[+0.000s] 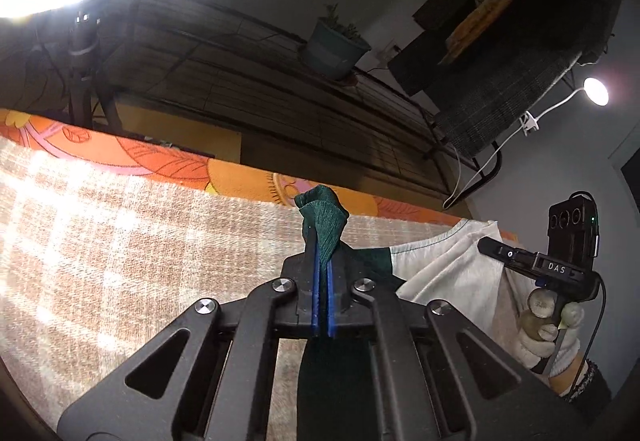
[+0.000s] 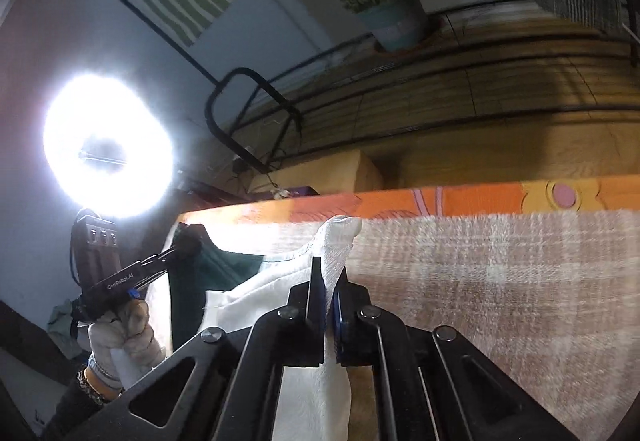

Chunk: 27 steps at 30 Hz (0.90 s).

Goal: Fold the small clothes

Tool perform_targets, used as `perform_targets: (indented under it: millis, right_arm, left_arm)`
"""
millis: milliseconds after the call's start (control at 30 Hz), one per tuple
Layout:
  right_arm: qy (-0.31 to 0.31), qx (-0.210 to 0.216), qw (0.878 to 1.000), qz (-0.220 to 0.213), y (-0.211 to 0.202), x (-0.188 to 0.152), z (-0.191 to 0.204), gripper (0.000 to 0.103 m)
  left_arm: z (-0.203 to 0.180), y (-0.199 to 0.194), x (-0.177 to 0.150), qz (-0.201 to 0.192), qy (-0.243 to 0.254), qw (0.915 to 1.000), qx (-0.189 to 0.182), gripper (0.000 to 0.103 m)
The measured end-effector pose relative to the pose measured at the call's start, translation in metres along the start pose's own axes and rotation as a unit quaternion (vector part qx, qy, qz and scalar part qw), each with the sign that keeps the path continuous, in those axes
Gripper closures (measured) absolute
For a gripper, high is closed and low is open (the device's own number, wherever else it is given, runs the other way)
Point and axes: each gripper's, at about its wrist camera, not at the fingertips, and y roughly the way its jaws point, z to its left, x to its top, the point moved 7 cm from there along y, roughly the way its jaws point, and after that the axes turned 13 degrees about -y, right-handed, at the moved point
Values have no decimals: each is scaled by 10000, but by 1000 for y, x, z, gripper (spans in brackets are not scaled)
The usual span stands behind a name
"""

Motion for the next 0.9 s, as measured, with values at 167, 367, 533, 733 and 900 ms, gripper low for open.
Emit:
perform_targets:
  millis: [167,367,533,733,900]
  right_arm:
    - [-131,60,9996,-226,-34,2,21,103]
    - [-472,-113,9982,-344,-71,-8,57,103]
    - [-948,-165,9944,-427,-100,-29,88,103]
    - [-1189,-289,9920,-310,-128,-72,115,103]
    - [-1307,-320,9908,-167,-145,-118,137,103]
  left_arm:
    - [-19,-30,-9,-74,168,9997,-145,103]
    - [-40,-75,-30,-189,348,9990,-218,103]
    - [-53,-115,-56,-285,584,9977,-207,103]
    - [-63,-154,-95,-291,728,9967,-192,103]
    - [-58,-176,-145,-199,920,9956,-27,103]
